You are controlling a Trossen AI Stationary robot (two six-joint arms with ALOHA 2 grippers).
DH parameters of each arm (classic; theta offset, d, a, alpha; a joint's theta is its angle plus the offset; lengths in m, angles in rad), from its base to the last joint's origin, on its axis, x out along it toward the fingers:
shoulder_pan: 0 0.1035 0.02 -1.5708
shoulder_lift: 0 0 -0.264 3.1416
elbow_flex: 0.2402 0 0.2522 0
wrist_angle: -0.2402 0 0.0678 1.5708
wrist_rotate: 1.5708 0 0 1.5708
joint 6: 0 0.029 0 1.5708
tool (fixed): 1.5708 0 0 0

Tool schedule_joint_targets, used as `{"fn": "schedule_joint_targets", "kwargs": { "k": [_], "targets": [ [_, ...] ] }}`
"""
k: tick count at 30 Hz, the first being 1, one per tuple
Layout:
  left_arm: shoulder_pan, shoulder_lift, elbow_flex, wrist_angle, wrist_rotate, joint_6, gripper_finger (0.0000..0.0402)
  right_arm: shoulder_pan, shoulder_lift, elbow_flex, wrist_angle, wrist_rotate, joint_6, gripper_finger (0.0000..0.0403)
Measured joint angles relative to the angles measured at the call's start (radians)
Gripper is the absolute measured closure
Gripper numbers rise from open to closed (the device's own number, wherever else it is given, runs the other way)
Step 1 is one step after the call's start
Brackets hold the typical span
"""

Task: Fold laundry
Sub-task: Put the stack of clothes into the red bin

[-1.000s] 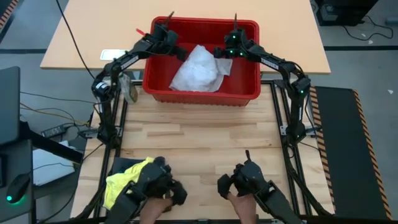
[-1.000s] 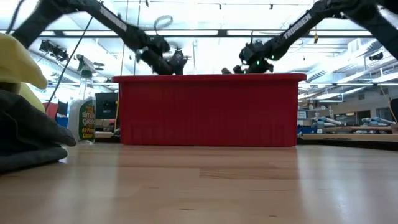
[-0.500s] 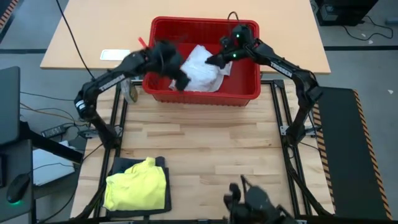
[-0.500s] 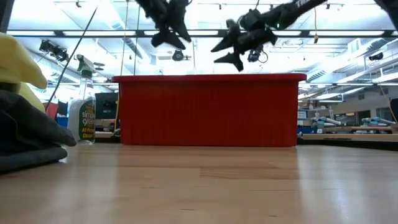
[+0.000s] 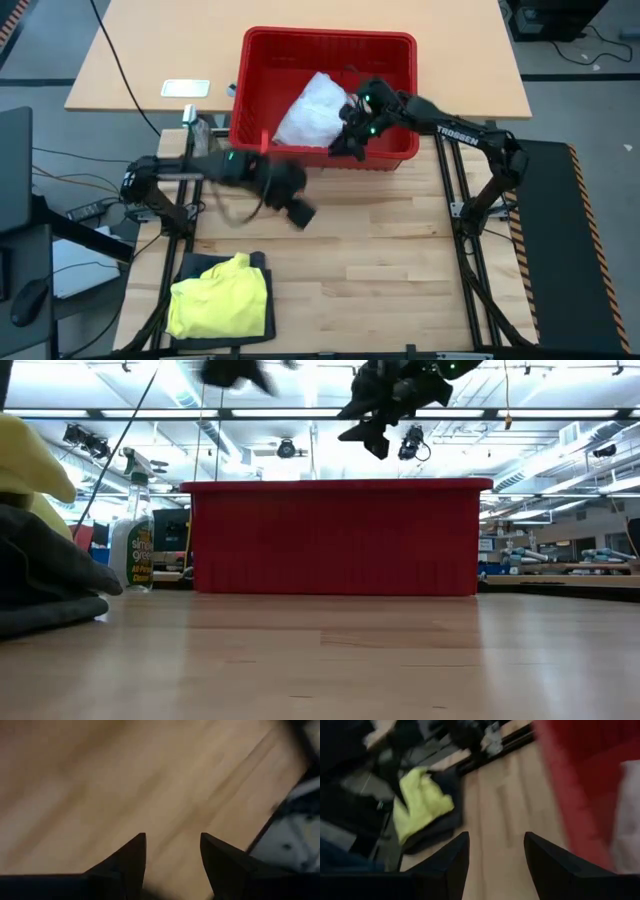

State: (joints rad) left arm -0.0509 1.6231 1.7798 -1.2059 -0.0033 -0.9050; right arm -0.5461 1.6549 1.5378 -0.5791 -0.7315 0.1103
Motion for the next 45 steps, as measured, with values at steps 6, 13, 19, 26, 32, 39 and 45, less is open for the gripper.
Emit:
{"fn": "schedule_joint_targets", "kwargs": {
  "k": [6, 13, 19, 26, 32, 39, 45],
  "targets": [
    [-0.321, -0.007, 0.000, -0.322, 0.051, -0.456, 0.0214, 0.081, -0.085, -0.230, 0.147, 0.011, 0.049, 0.0210],
    [-0.650, -0.007, -0.002, -0.369, 0.102, -0.896, 0.0214, 0.193, -0.204, -0.586, 0.554, 0.076, 0.288, 0.0210],
    [-0.778, -0.005, -0.161, -0.350, 0.076, -0.995, 0.0215, 0.288, -0.248, -0.747, 0.714, 0.185, 0.455, 0.0210],
    [-0.812, -0.052, -0.578, 0.037, 0.099, -1.012, 0.0215, 0.348, -0.259, -0.737, 0.743, 0.241, 0.519, 0.0210],
    [-0.756, -0.054, -0.843, 0.502, 0.145, -1.013, 0.0220, 0.369, -0.273, -0.677, 0.743, 0.227, 0.548, 0.0210],
    [-0.582, -0.045, -0.859, 0.661, 0.060, -0.826, 0.0251, 0.402, -0.345, -0.673, 0.648, 0.268, 0.572, 0.0210],
    [-0.402, -0.036, -0.803, 0.718, -0.061, -0.650, 0.0255, 0.425, -0.397, -0.673, 0.462, 0.311, 0.571, 0.0210]
  ]
}}
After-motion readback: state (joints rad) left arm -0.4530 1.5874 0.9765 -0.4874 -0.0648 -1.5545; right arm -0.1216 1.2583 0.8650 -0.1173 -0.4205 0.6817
